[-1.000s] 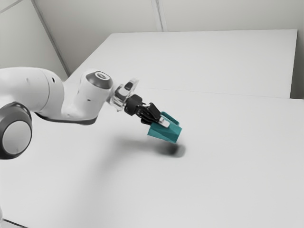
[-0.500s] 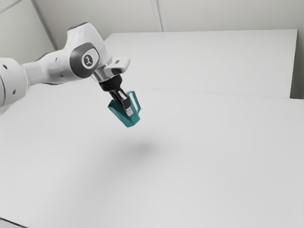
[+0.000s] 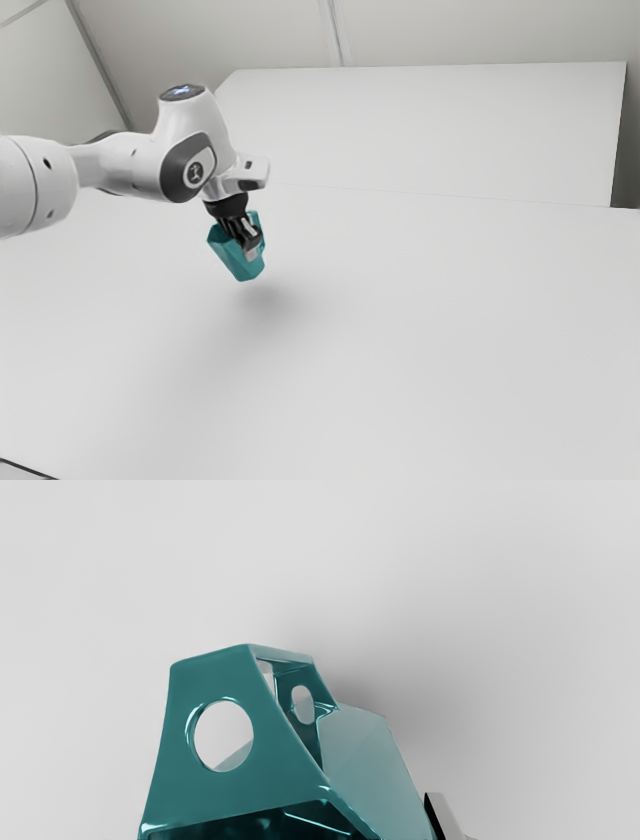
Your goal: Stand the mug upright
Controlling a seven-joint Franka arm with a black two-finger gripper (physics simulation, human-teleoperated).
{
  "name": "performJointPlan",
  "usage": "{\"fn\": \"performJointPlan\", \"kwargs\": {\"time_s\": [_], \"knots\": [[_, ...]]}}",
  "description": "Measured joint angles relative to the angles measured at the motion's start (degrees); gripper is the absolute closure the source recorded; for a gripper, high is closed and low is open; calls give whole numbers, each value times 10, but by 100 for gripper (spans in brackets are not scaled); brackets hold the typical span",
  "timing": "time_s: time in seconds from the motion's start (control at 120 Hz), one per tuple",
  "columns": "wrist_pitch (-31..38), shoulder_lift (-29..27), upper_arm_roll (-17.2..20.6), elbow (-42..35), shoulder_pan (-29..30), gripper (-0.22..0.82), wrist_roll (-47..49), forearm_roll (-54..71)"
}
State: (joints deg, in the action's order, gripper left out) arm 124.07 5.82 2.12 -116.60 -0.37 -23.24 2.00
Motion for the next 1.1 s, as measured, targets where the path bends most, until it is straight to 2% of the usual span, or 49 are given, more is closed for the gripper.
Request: {"fn": "performJointPlan", "kwargs": {"time_s": [0.275,1.1], "knots": [[38,-2,1,-41,-7,75,37,29],[88,23,1,-64,-14,75,92,47]]}}
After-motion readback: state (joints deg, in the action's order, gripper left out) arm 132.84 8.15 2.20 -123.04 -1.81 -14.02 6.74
